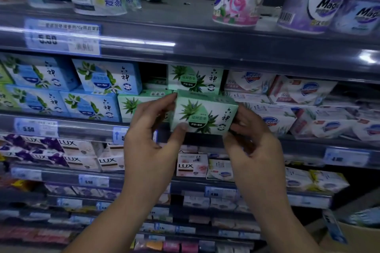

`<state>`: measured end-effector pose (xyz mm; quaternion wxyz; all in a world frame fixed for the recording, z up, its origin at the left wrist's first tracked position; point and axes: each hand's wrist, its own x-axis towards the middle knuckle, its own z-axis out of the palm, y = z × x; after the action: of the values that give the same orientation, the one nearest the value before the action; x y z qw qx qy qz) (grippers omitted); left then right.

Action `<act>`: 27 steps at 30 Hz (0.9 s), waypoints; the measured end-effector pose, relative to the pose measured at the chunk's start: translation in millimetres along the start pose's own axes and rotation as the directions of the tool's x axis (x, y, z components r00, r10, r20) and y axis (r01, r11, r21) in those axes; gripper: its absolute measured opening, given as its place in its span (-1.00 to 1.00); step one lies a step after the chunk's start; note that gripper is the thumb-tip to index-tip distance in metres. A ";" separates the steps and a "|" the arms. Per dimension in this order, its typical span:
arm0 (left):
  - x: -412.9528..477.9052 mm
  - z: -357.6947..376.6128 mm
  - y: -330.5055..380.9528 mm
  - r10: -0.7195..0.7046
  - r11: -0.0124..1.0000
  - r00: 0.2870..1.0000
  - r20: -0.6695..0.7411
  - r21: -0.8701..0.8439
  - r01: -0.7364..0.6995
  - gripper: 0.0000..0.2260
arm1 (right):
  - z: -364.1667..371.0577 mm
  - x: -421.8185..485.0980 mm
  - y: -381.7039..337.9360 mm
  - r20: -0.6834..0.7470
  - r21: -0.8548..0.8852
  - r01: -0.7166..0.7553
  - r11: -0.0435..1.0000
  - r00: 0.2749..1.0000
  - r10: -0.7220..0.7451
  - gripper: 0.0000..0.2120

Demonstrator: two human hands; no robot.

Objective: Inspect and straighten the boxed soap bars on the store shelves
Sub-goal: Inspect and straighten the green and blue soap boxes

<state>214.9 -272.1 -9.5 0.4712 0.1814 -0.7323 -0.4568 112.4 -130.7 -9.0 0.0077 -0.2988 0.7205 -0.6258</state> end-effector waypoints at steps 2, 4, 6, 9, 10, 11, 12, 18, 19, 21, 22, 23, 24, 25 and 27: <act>1.8 -3.1 4.8 -0.039 0.995 0.999 0.021 -0.095 0.041 -0.62 | -5.4 2.4 1.7 0.011 0.080 0.003 0.997 1.000 -0.003 -0.57; 3.9 -6.6 10.0 -0.109 0.986 0.992 0.068 -0.122 0.116 -0.64 | -9.5 4.7 2.9 0.031 0.182 -0.019 0.983 0.999 0.013 -0.62; 5.2 -8.2 15.8 -0.201 0.958 0.976 0.081 -0.194 0.213 -0.64 | -13.3 7.7 0.1 0.056 0.248 -0.061 0.967 0.997 0.049 -0.73; 5.3 -4.9 20.6 -0.349 0.862 0.935 0.063 -0.369 0.347 -0.58 | -18.3 9.9 -2.7 0.098 0.302 -0.090 0.949 0.993 0.063 -0.62; 4.0 -3.5 21.3 -0.364 0.854 0.930 0.051 -0.380 0.355 -0.57 | -19.3 11.0 -1.4 0.103 0.326 -0.082 0.942 0.993 0.051 -0.55; 2.1 -2.1 22.4 -0.367 0.855 0.929 0.037 -0.381 0.353 -0.57 | -19.6 12.0 -0.7 0.111 0.347 -0.074 0.935 0.993 0.038 -0.48; 0.2 -1.3 23.2 -0.367 0.858 0.930 0.022 -0.378 0.347 -0.59 | -19.5 12.5 -0.3 0.125 0.357 -0.067 0.932 0.992 0.024 -0.45; -12.6 -6.6 20.5 -0.426 0.815 0.902 0.065 -0.406 0.414 -0.89 | -21.8 13.0 0.1 0.172 0.301 -0.054 0.952 0.985 0.002 -0.70; -13.9 -7.4 19.9 -0.446 0.798 0.892 0.072 -0.419 0.433 -0.91 | -22.7 13.0 -0.3 0.187 0.296 -0.064 0.953 0.982 0.008 -0.63; -15.5 -6.5 18.7 -0.494 0.743 0.866 0.084 -0.476 0.470 -0.84 | -24.1 14.4 0.2 0.214 0.287 -0.114 0.951 0.975 0.052 -0.40; -15.5 -5.3 19.3 -0.515 0.717 0.852 0.096 -0.497 0.489 -0.76 | -24.2 15.2 -0.4 0.226 0.273 -0.129 0.953 0.972 0.067 -0.31; -15.4 -3.7 19.9 -0.530 0.700 0.841 0.111 -0.502 0.508 -0.69 | -23.3 16.1 -0.8 0.239 0.256 -0.129 0.958 0.969 0.066 -0.26; -14.9 -2.1 19.5 -0.535 0.694 0.835 0.129 -0.497 0.521 -0.65 | -21.9 16.6 -1.8 0.247 0.248 -0.124 0.961 0.967 0.061 -0.24; -13.9 -1.5 18.6 -0.534 0.694 0.834 0.142 -0.490 0.527 -0.65 | -20.4 17.2 -1.8 0.255 0.257 -0.121 0.959 0.966 0.053 -0.24; -10.5 -2.0 17.3 -0.511 0.716 0.846 0.153 -0.469 0.518 -0.62 | -16.6 18.5 -2.9 0.254 0.292 -0.126 0.948 0.966 0.050 -0.23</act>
<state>224.7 -256.9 -0.2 0.3515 0.2486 -0.5142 -0.7418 92.0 -124.1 4.0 0.1703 -0.3355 0.6213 -0.6873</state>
